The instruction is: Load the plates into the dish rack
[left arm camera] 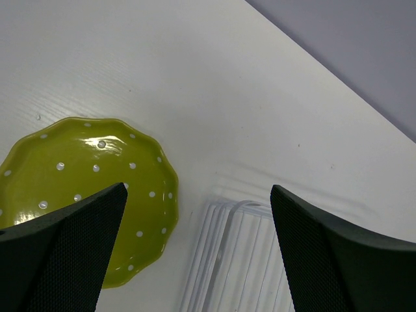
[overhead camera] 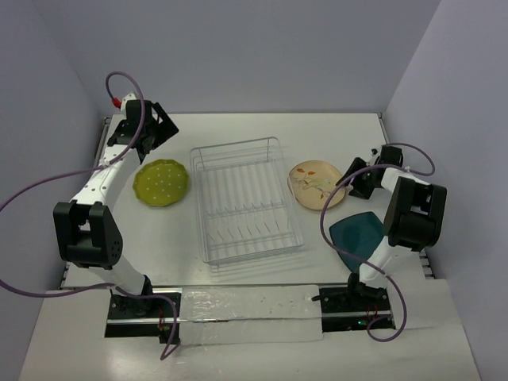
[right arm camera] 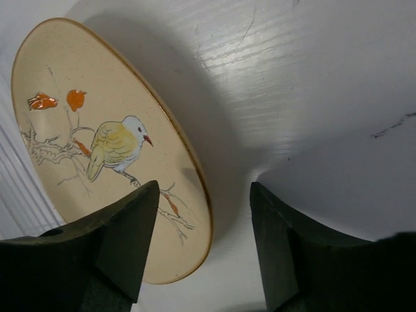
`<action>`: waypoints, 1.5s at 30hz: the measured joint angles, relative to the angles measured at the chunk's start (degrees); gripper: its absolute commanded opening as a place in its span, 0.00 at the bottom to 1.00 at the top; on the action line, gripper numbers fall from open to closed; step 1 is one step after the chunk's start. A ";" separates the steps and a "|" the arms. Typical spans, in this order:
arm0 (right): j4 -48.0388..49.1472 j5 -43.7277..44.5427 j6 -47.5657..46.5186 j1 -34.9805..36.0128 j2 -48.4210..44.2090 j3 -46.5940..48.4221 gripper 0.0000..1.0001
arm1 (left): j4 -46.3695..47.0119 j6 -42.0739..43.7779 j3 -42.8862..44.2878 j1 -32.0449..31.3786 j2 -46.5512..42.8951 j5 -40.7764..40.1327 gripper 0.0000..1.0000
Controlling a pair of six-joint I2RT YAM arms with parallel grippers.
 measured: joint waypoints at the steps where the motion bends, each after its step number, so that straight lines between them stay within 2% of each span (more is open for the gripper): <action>1: -0.20 -0.43 0.13 0.00 0.67 0.25 0.62 | -0.03 0.00 0.00 0.03 0.34 0.08 0.99; 4: -0.41 -0.85 0.24 0.00 2.10 1.64 0.54 | -0.28 0.02 0.56 0.10 1.55 0.16 0.99; 9: 0.11 -2.87 0.79 0.00 4.25 2.33 0.29 | -0.37 0.30 1.92 0.14 2.70 0.51 0.99; 13: 0.72 -5.35 1.38 -0.19 5.05 2.33 0.01 | -0.44 0.72 2.69 0.14 2.72 0.76 0.99; 23: 2.84 -7.66 1.52 -0.26 4.84 1.94 0.00 | -0.80 1.85 3.10 0.14 2.67 2.40 0.99; 29: 2.92 -6.43 4.29 -0.14 -1.47 1.15 0.00 | -0.34 3.57 3.10 -0.60 1.24 5.95 0.99; 35: 3.99 -3.76 9.09 -1.80 -10.37 0.54 0.00 | 1.50 8.49 3.10 -8.39 -1.69 6.68 0.99; 38: 6.62 -5.40 12.77 -4.24 -13.48 -1.21 0.00 | 3.13 10.11 3.12 -12.93 -2.73 7.04 0.99; 45: 16.18 -12.48 21.85 -7.44 -15.11 -7.06 0.00 | 4.34 10.88 3.95 -14.20 -2.83 10.26 0.99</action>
